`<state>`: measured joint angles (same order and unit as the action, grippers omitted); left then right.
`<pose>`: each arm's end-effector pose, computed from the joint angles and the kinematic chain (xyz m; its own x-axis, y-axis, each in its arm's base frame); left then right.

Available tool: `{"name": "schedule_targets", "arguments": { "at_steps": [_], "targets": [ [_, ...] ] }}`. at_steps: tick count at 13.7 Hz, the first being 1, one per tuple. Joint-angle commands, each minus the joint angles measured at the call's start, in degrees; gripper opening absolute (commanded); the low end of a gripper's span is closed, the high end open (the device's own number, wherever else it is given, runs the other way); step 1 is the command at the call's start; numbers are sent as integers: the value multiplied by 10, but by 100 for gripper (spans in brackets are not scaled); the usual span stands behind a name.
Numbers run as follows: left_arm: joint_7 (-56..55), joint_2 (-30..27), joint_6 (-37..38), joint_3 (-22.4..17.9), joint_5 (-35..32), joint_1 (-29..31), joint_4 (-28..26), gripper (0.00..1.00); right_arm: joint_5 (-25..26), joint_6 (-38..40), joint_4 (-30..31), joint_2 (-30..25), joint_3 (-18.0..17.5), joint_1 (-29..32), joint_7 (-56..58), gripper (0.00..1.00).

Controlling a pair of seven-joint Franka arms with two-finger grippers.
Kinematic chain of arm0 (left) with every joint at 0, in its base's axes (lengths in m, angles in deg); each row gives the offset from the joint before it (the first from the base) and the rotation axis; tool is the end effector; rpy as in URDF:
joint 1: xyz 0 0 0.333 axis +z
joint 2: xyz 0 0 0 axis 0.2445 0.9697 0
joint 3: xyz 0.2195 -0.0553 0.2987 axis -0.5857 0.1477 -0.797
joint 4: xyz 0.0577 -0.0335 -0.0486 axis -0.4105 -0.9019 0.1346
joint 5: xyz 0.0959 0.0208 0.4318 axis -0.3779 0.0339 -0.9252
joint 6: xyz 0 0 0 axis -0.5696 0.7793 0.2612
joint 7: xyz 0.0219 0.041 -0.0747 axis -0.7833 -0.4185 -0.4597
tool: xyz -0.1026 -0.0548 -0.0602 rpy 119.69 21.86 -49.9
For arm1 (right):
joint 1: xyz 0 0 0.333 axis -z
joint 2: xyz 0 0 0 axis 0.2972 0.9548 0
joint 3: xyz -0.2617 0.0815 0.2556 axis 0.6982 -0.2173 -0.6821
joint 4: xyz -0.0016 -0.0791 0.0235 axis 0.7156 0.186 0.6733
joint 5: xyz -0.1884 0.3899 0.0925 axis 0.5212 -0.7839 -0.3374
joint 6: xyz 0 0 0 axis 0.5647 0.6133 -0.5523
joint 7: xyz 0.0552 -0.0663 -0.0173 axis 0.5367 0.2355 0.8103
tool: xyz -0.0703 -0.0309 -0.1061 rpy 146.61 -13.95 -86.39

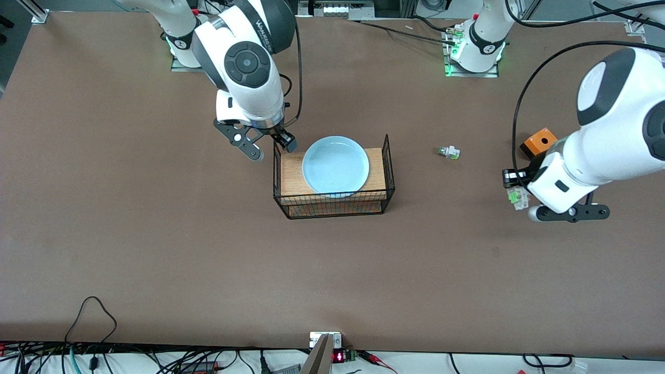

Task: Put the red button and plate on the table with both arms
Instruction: 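Lift the button with the left gripper while the right gripper reaches the plate, then carry the button toward the orange box while the right gripper lowers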

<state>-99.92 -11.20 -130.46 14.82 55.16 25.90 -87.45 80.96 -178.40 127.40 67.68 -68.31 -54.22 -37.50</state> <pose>0.7243 -0.1079 0.5354 0.9832 0.0526 -0.1748 0.0522 -0.9986 -0.0069 0.5619 0.4414 0.4555 0.7245 -0.6879 -0.0424 -0.6753 -0.7208 0.1564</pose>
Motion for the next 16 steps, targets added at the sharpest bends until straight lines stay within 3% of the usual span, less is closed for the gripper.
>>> {"name": "schedule_targets", "arguments": {
  "at_steps": [1,5,9,11,14,16],
  "targets": [
    [48,-26,-1,10,-10,30,-43,0,11,-2,-33,20,6,-13,-70,100],
    [133,-49,-28,10,-8,90,-88,0,10,-20,-44,24,8,-12,-101,100],
    [132,-52,-27,10,-7,107,-94,0,12,-48,-44,29,6,-26,-93,100],
    [134,-56,-25,10,-9,108,-97,0,19,-97,-44,57,6,-53,-101,100],
    [137,-67,-30,4,-6,106,-104,0,52,-108,-44,83,6,-75,-102,100],
    [141,-104,-80,-24,-2,87,-163,0,63,-110,-44,102,7,-93,-101,100]
  ]
}}
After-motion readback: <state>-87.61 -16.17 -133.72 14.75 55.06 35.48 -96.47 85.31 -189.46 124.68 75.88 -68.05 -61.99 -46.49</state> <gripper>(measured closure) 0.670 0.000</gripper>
